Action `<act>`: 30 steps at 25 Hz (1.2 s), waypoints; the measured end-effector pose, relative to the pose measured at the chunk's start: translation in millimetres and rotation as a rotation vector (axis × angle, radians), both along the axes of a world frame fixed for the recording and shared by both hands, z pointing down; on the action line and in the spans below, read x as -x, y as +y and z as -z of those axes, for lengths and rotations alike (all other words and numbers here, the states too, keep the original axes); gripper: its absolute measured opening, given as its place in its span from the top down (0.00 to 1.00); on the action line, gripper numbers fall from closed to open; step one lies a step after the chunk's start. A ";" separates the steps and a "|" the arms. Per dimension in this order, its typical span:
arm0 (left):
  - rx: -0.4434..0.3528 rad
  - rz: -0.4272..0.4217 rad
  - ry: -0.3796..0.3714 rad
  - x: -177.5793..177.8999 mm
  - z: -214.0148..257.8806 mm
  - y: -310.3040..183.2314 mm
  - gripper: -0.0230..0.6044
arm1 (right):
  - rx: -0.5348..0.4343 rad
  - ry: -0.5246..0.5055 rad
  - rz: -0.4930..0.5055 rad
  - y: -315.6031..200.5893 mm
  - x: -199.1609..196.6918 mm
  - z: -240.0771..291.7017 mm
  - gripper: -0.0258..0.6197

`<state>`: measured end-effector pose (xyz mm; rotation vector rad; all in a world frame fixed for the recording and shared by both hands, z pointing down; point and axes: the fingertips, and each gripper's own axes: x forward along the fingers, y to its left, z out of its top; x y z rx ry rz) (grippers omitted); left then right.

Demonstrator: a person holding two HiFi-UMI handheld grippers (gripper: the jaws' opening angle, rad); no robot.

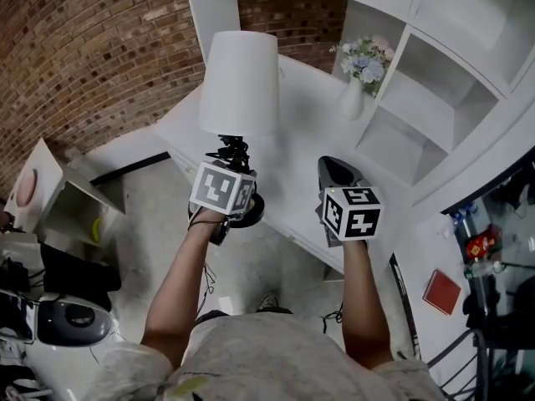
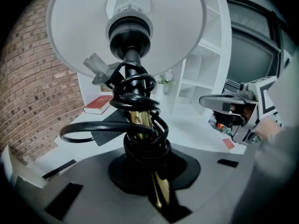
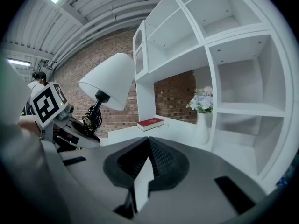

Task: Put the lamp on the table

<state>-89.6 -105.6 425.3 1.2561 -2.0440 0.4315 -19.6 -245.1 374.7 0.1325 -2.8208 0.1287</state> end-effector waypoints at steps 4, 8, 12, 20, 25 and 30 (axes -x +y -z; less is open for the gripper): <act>0.002 -0.001 -0.004 5.8 -0.4 -9.8 0.89 | -0.002 -0.010 0.001 -7.8 7.2 1.8 0.95; -0.007 -0.003 -0.014 12.8 1.8 -19.0 0.89 | -0.007 -0.014 0.001 -13.7 11.7 2.6 0.95; -0.008 -0.012 -0.012 16.8 -0.7 -26.5 0.89 | -0.009 -0.010 -0.001 -19.4 15.7 -1.0 0.95; -0.007 -0.017 -0.010 29.9 -11.3 -30.6 0.89 | -0.015 -0.013 -0.011 -25.7 25.8 -6.6 0.95; -0.011 -0.041 -0.014 44.1 -19.0 -37.0 0.89 | -0.019 -0.012 -0.036 -30.5 36.5 -15.5 0.95; -0.017 -0.085 -0.009 68.5 -27.7 -46.7 0.89 | -0.022 0.002 -0.081 -35.6 54.3 -24.4 0.95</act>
